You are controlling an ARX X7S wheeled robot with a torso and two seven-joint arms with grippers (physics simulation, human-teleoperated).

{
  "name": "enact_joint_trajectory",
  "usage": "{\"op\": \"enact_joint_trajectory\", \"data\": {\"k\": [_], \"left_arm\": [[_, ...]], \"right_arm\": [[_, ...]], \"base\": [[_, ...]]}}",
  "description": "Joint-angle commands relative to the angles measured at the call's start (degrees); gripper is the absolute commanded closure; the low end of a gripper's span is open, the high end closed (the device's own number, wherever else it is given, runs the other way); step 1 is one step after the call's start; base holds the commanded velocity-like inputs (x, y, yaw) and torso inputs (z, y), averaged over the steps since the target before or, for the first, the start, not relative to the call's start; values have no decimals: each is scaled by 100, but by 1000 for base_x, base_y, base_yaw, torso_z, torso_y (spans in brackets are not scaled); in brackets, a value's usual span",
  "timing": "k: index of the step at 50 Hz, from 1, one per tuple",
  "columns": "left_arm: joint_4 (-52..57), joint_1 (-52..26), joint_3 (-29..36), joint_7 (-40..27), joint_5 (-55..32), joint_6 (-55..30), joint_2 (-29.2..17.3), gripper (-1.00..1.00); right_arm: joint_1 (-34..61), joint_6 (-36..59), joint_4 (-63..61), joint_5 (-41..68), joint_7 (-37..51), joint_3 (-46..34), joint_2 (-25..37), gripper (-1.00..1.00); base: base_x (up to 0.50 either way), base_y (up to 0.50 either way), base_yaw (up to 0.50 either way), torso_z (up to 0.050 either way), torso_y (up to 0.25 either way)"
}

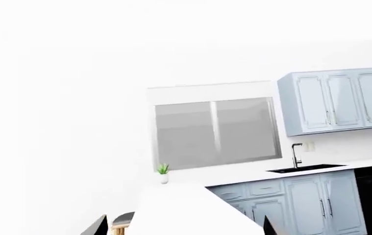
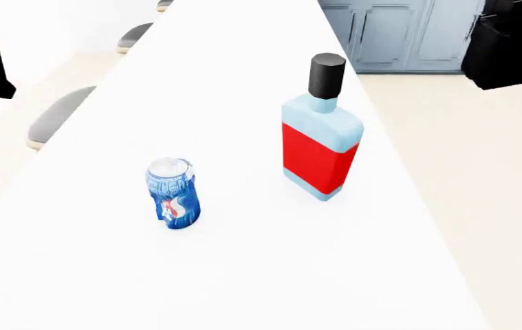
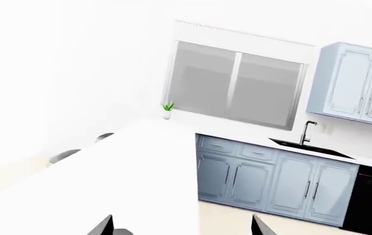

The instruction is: Move the drinks to the dining counter.

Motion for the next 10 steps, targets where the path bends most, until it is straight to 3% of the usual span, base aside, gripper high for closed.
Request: {"op": "enact_joint_trajectory", "data": {"k": [1,10], "left_arm": [[60,-232,-481,-374,-897,190,-693,-100],[81,26,-1422,-539,-1586,170,-1163,-100]], "right_arm": [[1013,-170,90,300,71,-536,272,-100],[1957,-380,102,650,65,-1113,518,-100]], "base": [[0,0,0,0,0],[0,0,0,0,0]]}}
